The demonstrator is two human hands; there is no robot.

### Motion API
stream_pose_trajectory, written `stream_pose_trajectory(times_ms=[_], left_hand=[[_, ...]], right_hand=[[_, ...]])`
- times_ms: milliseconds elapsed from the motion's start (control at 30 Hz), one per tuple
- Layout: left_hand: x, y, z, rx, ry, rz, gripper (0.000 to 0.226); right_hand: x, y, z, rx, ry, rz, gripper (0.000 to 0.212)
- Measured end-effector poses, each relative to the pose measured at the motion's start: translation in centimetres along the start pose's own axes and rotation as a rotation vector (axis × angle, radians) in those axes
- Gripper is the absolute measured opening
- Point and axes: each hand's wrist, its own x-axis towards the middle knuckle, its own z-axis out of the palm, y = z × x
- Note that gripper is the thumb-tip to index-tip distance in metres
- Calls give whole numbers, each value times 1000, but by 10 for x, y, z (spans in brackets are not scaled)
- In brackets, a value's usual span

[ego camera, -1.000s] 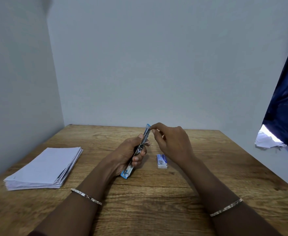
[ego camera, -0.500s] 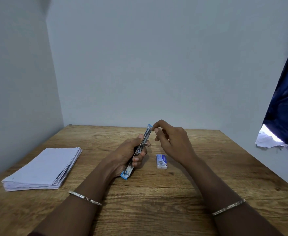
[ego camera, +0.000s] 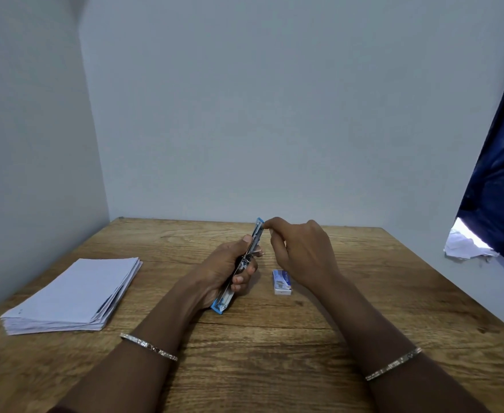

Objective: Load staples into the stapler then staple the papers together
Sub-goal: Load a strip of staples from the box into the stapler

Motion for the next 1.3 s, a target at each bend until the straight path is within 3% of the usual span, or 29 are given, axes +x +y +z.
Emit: stream_pose_trajectory(times_ms=[300, 533, 1133, 1300], left_hand=[[-2, 1, -2, 46, -5, 29, 27], [-1, 0, -4, 10, -5, 15, 27], [0, 0, -13, 6, -22, -7, 31], [0, 0, -15, -5, -28, -15, 31]], right_hand=[[-1, -5, 6, 461, -122, 385, 30], [1, -3, 4, 216, -115, 215, 30], [-5, 4, 13, 575, -260, 260, 16], [-4, 3, 15, 643, -211, 300, 12]])
